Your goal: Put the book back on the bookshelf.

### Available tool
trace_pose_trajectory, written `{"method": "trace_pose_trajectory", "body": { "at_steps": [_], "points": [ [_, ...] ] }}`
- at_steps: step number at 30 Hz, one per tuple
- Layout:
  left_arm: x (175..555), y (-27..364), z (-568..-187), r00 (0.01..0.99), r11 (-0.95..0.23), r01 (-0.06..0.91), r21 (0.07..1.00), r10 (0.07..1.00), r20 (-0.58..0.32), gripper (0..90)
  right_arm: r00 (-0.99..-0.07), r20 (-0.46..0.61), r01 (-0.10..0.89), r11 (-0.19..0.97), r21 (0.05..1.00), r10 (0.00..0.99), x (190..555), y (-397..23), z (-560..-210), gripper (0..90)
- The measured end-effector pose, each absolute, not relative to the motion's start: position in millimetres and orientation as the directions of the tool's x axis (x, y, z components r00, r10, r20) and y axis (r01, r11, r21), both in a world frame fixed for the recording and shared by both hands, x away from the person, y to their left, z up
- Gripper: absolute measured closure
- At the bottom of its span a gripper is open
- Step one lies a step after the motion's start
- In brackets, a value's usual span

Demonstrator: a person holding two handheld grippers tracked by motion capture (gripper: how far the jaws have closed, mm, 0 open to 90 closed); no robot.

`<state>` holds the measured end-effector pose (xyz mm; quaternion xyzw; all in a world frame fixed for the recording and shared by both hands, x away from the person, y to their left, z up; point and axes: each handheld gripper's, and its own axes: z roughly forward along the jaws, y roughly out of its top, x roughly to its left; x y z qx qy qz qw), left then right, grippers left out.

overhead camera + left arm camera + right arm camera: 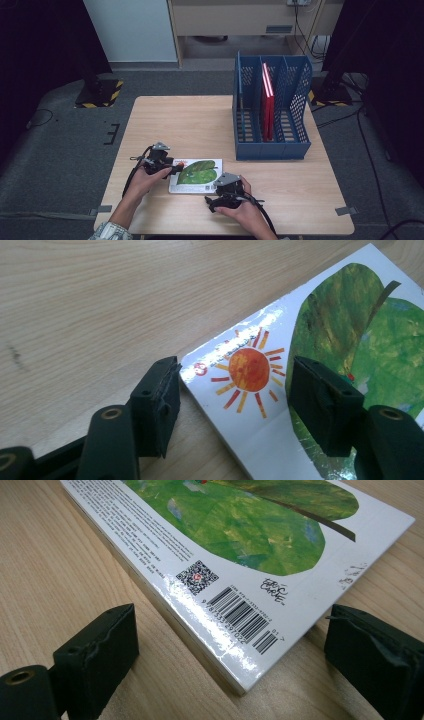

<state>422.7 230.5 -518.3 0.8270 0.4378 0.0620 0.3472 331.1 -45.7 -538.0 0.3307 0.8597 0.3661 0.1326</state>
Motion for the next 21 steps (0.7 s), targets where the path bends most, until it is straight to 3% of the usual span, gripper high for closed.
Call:
{"method": "trace_pose_trajectory", "body": {
  "at_steps": [21],
  "points": [
    [423.2,230.1,-510.1,0.571,-0.328,0.698,0.637,0.791,-0.219,40.8,-0.732,0.013,0.485,0.507,0.712,0.682,329.9,-40.8,-538.7,3.4]
  ]
}}
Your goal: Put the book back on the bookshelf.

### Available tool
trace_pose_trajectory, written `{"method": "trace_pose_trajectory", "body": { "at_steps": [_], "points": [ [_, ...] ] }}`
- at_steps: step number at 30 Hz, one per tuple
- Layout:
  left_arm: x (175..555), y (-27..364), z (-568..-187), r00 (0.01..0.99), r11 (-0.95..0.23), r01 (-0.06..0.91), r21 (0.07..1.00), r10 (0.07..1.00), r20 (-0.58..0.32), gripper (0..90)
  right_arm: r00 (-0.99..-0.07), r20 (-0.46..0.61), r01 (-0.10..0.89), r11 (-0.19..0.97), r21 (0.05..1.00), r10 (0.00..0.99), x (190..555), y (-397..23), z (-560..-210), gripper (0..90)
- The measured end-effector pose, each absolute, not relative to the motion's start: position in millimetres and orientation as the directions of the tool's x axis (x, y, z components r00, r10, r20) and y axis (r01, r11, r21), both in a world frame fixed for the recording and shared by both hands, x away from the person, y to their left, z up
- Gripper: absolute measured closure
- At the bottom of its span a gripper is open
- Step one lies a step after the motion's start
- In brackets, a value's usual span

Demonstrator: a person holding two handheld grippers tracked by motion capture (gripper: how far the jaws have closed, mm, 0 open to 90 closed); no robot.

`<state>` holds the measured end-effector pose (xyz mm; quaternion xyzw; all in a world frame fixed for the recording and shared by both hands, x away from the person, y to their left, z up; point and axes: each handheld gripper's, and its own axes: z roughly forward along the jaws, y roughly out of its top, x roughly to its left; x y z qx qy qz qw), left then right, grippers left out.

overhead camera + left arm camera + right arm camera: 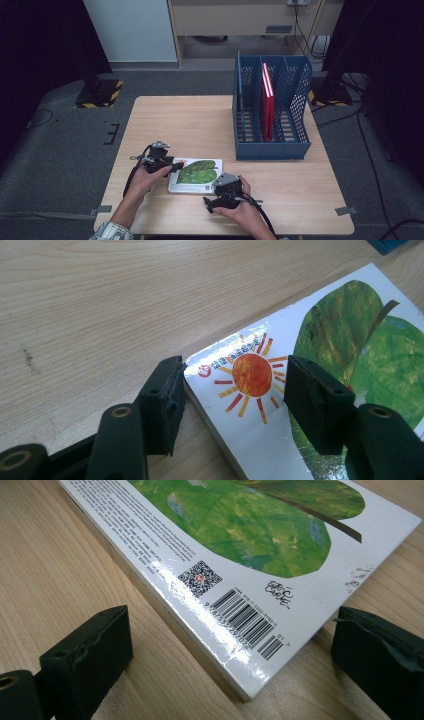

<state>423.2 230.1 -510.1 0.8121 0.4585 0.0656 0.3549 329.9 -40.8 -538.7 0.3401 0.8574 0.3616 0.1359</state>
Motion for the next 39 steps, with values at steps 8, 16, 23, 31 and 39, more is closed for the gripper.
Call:
{"method": "trace_pose_trajectory", "body": {
  "at_steps": [8,16,23,31,39],
  "points": [
    [422,232,-504,0.573,-0.322,0.693,0.645,0.789,-0.222,41.9,-0.729,0.013,0.488,0.506,0.711,0.685,331,-40,-539,3.3],
    [420,234,-497,0.58,-0.315,0.685,0.657,0.782,-0.23,42.1,-0.706,0.011,0.503,0.49,0.712,0.708,334,-39,-538,4.0],
    [419,235,-493,0.584,-0.313,0.683,0.66,0.776,-0.237,42.1,-0.683,0.013,0.521,0.475,0.709,0.73,336,-35,-539,2.9],
    [418,235,-491,0.59,-0.313,0.677,0.666,0.772,-0.237,41.7,-0.65,0.027,0.545,0.442,0.713,0.759,338,-32,-539,2.6],
    [416,232,-495,0.598,-0.312,0.666,0.677,0.766,-0.235,24.4,-0.65,0.022,0.543,0.444,0.713,0.759,338,-32,-539,2.8]
  ]
}}
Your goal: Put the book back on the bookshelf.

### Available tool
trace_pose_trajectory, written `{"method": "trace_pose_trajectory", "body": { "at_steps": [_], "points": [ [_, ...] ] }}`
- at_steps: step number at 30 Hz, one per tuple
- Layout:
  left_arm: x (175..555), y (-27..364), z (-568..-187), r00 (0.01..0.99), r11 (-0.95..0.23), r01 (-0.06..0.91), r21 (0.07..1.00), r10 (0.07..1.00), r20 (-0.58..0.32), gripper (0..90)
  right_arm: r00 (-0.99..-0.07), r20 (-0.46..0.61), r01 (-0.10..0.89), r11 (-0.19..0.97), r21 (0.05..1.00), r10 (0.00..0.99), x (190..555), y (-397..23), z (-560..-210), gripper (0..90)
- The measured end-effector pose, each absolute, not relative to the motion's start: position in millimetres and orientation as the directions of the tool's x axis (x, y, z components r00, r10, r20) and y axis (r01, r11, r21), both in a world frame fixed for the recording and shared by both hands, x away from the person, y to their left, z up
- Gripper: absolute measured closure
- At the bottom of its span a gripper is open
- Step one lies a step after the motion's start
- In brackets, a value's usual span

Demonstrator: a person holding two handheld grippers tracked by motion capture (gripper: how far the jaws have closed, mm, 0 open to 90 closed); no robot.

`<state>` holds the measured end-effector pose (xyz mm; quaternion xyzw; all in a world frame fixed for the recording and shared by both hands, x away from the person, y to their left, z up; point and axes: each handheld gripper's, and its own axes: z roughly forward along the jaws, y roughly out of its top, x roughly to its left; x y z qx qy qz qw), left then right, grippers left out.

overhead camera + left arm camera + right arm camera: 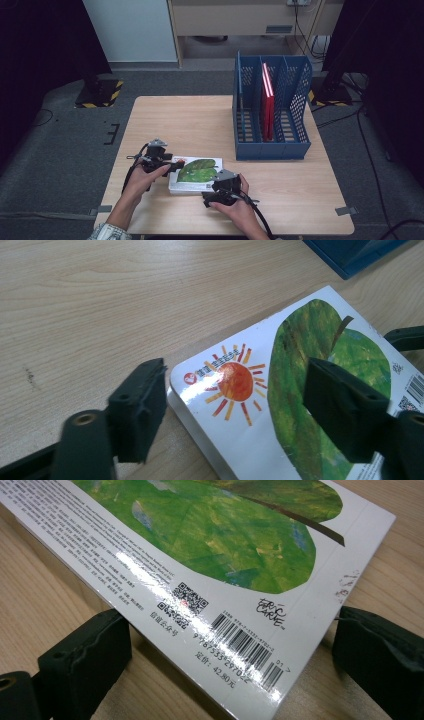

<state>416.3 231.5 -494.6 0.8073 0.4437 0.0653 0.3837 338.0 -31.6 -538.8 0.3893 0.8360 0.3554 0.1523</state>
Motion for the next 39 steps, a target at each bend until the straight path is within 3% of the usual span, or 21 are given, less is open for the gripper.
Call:
{"method": "trace_pose_trajectory", "body": {
  "at_steps": [2,7,39],
  "points": [
    [414,231,-496,0.597,-0.319,0.666,0.674,0.769,-0.226,19.3,-0.651,0.017,0.541,0.448,0.712,0.759,338,-31,-539,2.9],
    [405,236,-504,0.596,-0.329,0.674,0.661,0.771,-0.224,16.1,-0.653,0.015,0.539,0.45,0.712,0.757,338,-31,-539,3.8],
    [390,240,-516,0.626,-0.323,0.707,0.63,0.7,-0.344,22.1,-0.648,0.026,0.543,0.439,0.716,0.761,339,-31,-539,4.1]
  ]
}}
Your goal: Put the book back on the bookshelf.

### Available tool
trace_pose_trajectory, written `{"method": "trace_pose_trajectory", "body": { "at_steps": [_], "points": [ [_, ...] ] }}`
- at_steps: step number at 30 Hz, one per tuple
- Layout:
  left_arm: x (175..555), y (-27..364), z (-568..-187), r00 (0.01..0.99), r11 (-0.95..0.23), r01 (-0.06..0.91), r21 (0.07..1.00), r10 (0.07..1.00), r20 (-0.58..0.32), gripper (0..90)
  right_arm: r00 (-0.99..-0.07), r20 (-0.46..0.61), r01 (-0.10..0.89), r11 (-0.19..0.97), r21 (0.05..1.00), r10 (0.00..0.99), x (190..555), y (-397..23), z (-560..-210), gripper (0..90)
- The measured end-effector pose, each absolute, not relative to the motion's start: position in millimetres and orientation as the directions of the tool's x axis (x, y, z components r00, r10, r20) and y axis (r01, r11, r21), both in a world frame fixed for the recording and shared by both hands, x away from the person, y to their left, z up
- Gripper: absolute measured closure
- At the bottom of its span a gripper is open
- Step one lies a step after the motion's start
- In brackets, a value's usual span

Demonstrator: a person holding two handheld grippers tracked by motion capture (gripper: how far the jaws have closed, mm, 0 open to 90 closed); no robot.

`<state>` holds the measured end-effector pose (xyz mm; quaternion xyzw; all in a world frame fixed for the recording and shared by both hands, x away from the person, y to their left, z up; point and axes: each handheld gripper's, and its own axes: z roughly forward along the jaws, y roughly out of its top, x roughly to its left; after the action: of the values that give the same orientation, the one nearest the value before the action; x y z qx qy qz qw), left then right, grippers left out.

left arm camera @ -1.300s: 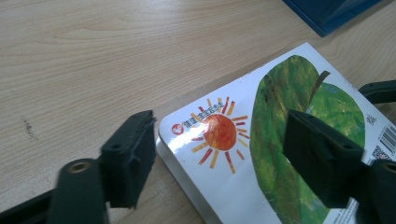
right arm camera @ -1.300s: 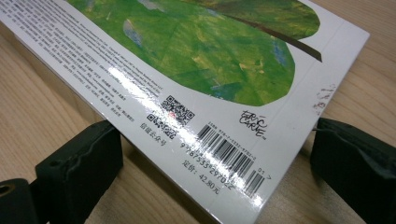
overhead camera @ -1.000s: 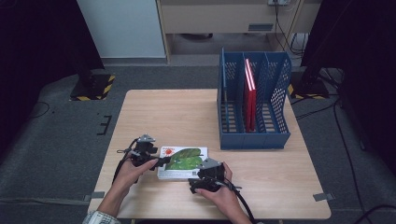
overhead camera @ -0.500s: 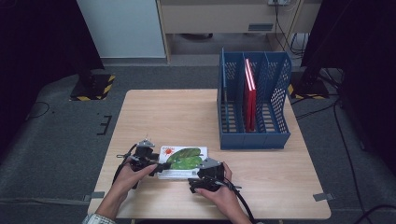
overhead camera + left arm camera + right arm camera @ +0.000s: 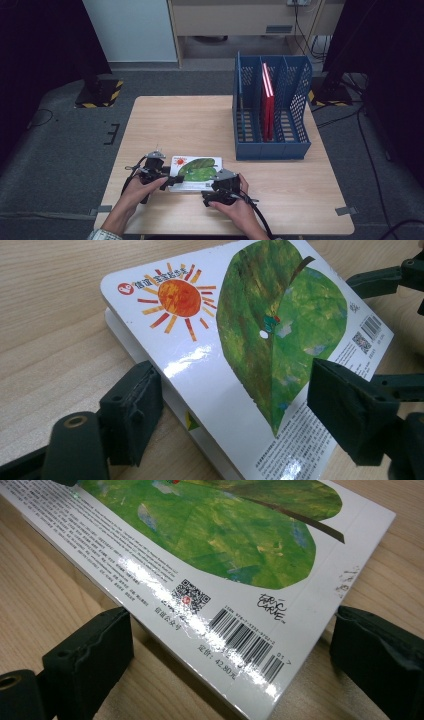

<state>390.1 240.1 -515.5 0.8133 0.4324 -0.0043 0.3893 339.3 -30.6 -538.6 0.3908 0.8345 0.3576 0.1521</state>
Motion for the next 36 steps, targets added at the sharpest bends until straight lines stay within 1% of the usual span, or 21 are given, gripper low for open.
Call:
{"method": "trace_pose_trajectory", "body": {
  "at_steps": [3,5,8,18,22,24,29,33,36],
  "points": [
    [390,240,-514,0.638,-0.334,0.698,0.634,0.692,-0.337,22.9,-0.647,0.031,0.547,0.437,0.714,0.761,339,-31,-538,4.1],
    [389,239,-514,0.646,-0.32,0.701,0.638,0.663,-0.378,29.1,-0.646,0.036,0.548,0.43,0.717,0.763,339,-31,-538,4.6],
    [389,237,-513,0.654,-0.33,0.698,0.636,0.655,-0.378,27.9,-0.646,0.048,0.551,0.422,0.72,0.762,340,-33,-538,4.6],
    [391,238,-516,0.666,-0.341,0.69,0.638,0.644,-0.376,28.1,-0.662,0.048,0.541,0.433,0.721,0.748,341,-35,-538,4.8],
    [392,239,-516,0.673,-0.346,0.686,0.64,0.637,-0.377,28.6,-0.673,0.085,0.543,0.413,0.731,0.735,341,-39,-534,5.7],
    [392,240,-516,0.674,-0.347,0.685,0.641,0.636,-0.376,28.7,-0.686,0.09,0.53,0.411,0.742,0.722,341,-41,-531,4.7],
    [392,240,-517,0.676,-0.349,0.683,0.642,0.635,-0.374,28.7,-0.694,0.111,0.523,0.393,0.757,0.711,344,-48,-526,5.9],
    [392,240,-517,0.678,-0.35,0.681,0.643,0.634,-0.373,29.1,-0.675,0.117,0.535,0.374,0.758,0.728,349,-53,-526,8.1],
    [392,240,-517,0.68,-0.352,0.679,0.644,0.632,-0.372,29.4,-0.666,0.125,0.546,0.366,0.753,0.735,352,-54,-528,8.1]
  ]
}}
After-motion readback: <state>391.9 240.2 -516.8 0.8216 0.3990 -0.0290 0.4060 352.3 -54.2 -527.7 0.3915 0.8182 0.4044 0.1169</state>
